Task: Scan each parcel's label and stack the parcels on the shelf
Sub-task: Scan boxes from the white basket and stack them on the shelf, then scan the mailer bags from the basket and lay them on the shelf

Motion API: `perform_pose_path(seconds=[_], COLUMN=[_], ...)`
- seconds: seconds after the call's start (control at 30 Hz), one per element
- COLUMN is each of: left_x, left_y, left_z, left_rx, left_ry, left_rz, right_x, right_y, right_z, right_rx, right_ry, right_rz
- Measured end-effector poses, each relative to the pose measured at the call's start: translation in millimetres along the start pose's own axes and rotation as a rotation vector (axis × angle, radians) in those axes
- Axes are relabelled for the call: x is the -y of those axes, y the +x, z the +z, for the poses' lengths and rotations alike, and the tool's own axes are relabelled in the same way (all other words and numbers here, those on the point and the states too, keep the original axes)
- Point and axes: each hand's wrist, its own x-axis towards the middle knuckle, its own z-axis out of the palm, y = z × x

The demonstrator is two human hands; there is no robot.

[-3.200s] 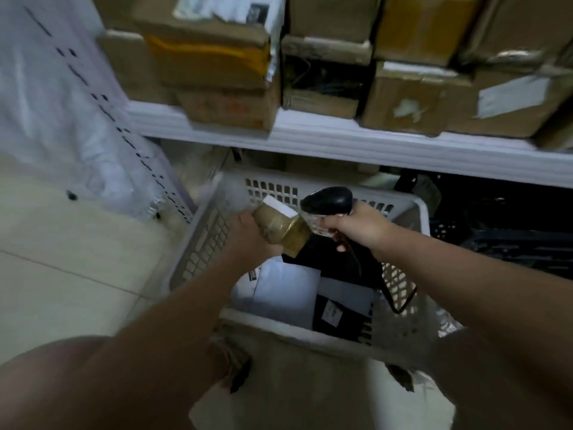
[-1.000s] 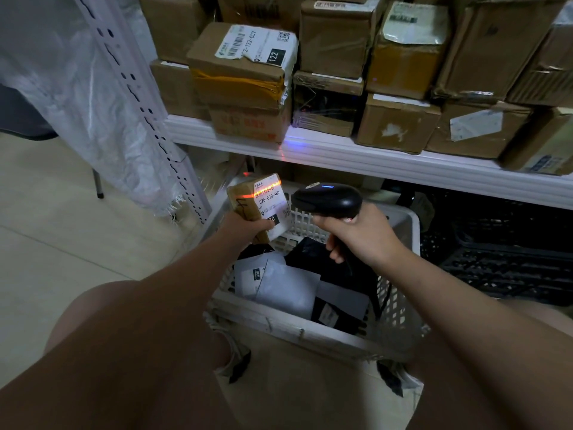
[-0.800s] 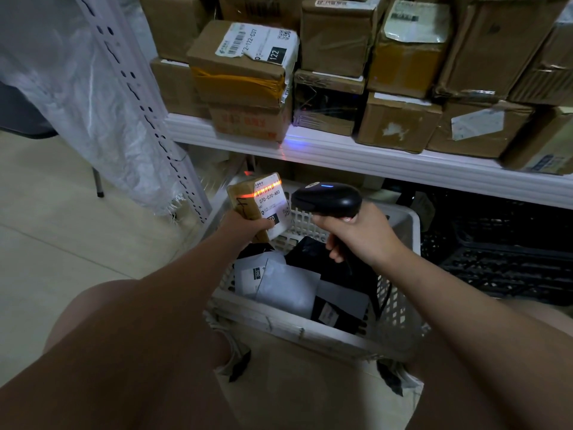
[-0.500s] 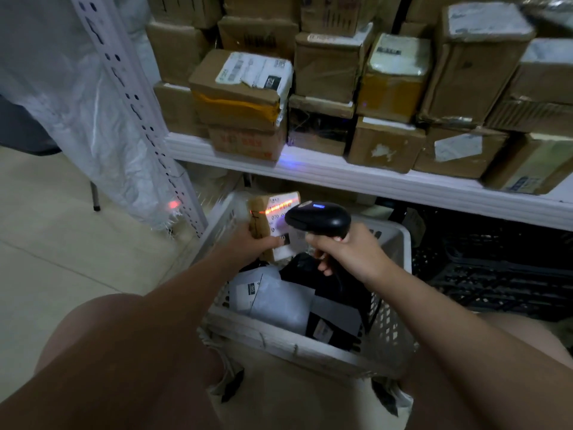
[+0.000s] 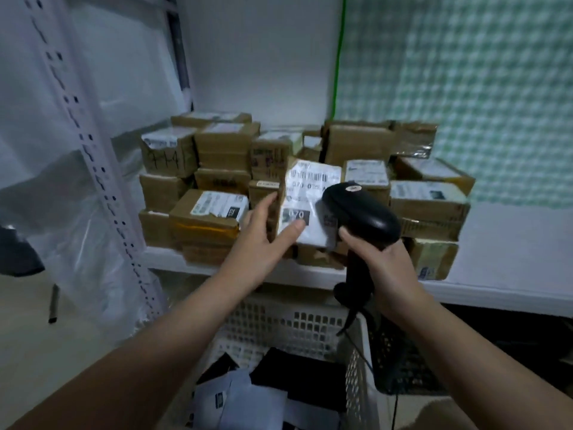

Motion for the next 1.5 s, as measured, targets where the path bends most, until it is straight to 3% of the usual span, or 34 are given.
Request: perform_pose_path(seconds=[0.1,0.23,0.33,0.57,0.77,0.93,1.13,1.27,1.37,1.5], left_x=[-34,-65,-66,-56,-45,-44,-53,-31,18,105], left_y=[37,77,99,128,146,155,121,62,18,-33], left_z=[0,2,5,16,22,30,30,34,51,83], left_rx=[-0.012,-0.113,-0.1,-0.049,-0.081,-0.15,-0.181,-0.098,0.077,0.301], left_ry=[0.218,0.533,0.753,0.904,0.963,1.204,1.048,0.821,0.806,0.788], left_rz=[0.106,0.254,0.332,0.372,0.381,0.445,0.507,0.508,0.403,0.136], right_x=[33,56,56,43,37,37,51,27,-24,-101], right_y=[35,84,107,128,136,135,99,46,4,-35], right_z=[-3,-6,-11,-20,-25,-36,-50,-62,-73,-94], right_rx=[-0.037,-0.091,-0.115,-0.116,-0.158,-0.174,-0.035,0.101,0.152,0.127], right_ry=[-0.031,-0.049,-0.047,-0.023,-0.073,-0.068,-0.099,-0.176,-0.238,-0.419], right_rz=[-0.068,0.001,0.062,0.243,0.18,0.162,0.075,0.181,0.354,0.543])
